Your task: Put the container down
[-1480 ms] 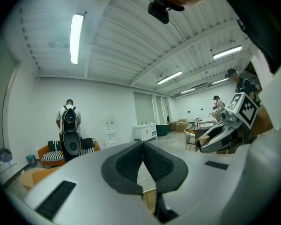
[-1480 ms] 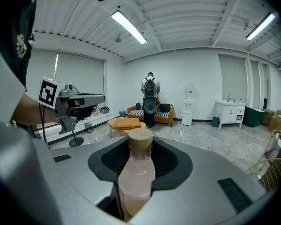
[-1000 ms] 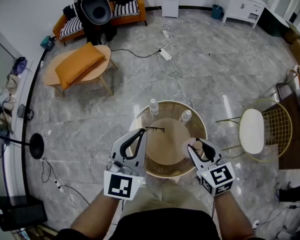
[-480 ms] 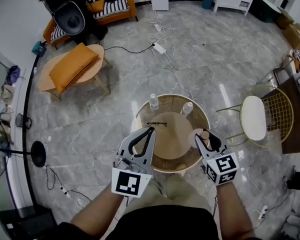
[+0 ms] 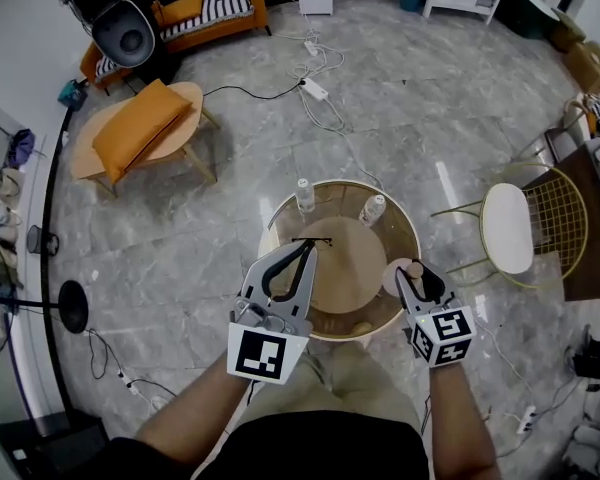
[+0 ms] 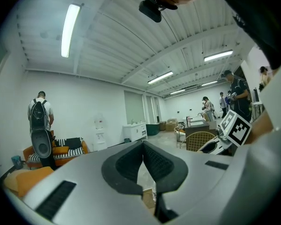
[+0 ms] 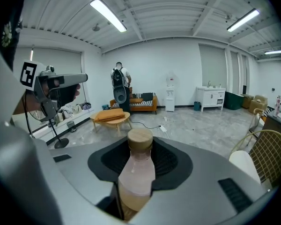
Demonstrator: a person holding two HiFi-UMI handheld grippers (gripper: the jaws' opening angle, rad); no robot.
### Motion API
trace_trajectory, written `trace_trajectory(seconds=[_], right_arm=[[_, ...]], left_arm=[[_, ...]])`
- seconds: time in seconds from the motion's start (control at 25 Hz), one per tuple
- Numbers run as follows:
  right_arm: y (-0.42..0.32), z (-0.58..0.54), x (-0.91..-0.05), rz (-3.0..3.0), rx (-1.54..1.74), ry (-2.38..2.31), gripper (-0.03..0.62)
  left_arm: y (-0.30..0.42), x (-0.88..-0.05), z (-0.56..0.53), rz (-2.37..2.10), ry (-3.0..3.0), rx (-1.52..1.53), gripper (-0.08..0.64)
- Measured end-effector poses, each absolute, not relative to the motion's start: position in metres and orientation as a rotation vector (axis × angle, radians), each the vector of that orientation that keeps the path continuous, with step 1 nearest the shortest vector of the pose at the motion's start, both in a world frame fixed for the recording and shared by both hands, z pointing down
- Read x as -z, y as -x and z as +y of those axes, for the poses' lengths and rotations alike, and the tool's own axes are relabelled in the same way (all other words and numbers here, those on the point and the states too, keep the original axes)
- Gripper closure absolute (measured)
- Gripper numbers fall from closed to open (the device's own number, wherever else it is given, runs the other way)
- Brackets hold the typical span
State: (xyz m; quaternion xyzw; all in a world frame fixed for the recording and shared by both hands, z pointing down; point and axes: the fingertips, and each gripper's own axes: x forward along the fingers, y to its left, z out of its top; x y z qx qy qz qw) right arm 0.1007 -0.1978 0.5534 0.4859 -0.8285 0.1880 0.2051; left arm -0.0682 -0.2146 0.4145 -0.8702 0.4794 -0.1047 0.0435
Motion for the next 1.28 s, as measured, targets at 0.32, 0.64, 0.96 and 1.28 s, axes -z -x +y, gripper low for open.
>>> trace_trajectory(seconds=[0.32,0.64,0.96,1.28], right_arm=[[-0.106,-0.199,-0.581,-2.289,-0.548,-1.358,0.440],[-0.108,-0.202,-0.619,-2.265,-0.608,-1.348,0.440],[-0.120,-0.205,-0.660,-2.205,-0.658,-1.335,0.440],[-0.119,-0.209,-0.702,-2.158,-0.705,-1.309,0.440]], left_arm=[[0.068,-0.442,-0.224,1.544,2.668,0.305,0.545],[0.061,-0.449,-0.234,1.552,2.646,0.287,0.545],[0.052,-0.457,-0.236,1.554,2.652,0.291,0.545],[0.059,-0.474,-0.240,1.579,2.659,0.326,0.545]])
